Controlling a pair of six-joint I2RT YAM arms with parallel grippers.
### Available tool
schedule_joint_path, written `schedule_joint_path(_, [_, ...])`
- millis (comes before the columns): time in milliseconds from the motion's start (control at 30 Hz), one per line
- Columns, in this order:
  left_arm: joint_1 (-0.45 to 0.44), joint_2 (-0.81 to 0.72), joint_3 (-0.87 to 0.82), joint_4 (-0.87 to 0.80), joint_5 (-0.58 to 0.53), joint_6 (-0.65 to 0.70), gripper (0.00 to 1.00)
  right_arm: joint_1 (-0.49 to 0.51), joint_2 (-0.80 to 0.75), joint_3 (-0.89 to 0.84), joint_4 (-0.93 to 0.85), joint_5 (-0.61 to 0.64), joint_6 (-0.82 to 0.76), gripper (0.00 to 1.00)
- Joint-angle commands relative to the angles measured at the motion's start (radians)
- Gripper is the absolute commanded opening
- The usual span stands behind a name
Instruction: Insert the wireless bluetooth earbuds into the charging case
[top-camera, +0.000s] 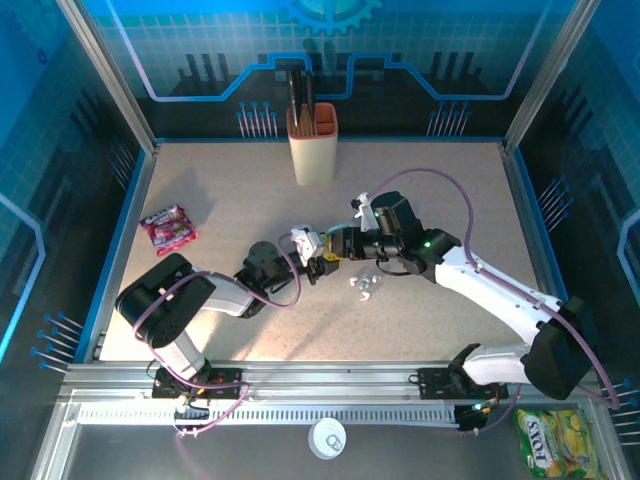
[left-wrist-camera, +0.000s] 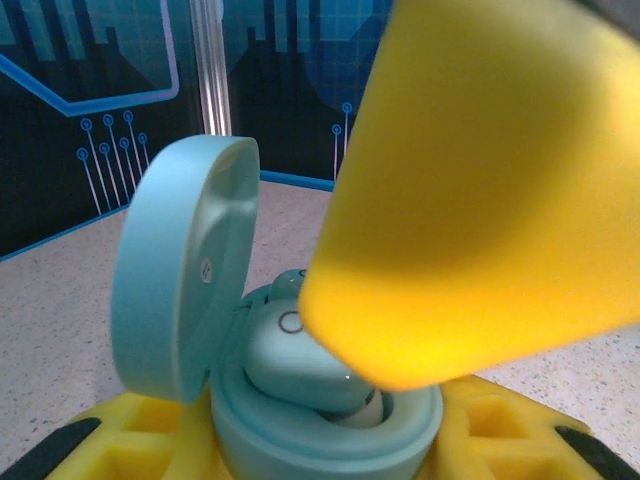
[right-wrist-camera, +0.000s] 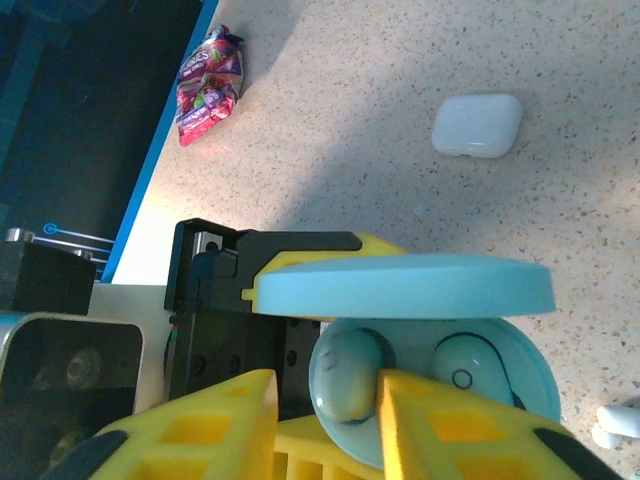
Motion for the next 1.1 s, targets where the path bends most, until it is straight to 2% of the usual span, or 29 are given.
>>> schedule_joint_path(0, [0.0, -0.002, 0.019, 0.081, -0.027, 0.014, 0.12, -0.005, -0.045, 0.015, -0.031, 0.012, -0.01, 0.35])
schedule_joint_path(200, [0.006, 0.017, 0.016, 0.108, -0.031, -0.001, 0.12, -0.005, -0.08, 0.02, -0.041, -0.015, -0.035, 0.4])
schedule_joint_path(333, [0.01, 0.027, 0.012, 0.106, -0.038, 0.022, 0.12, -0.007, -0.115, 0.022, -0.011, -0.081, -0.087, 0.42])
schedule_joint_path(533, [0.01, 0.015, 0.003, 0.106, -0.031, 0.041, 0.12, -0.036, -0.131, 0.078, -0.059, -0.05, -0.154, 0.42])
schedule_joint_path(867, [0.01, 0.003, -0.014, 0.107, 0.013, 0.058, 0.12, -0.051, 0.04, 0.301, -0.233, 0.075, -0.282, 0.33])
schedule_joint_path(1067, [0.011, -0.034, -0.021, 0.108, -0.007, 0.01, 0.12, -0.049, 0.143, 0.377, -0.275, 0.047, -0.299, 0.33])
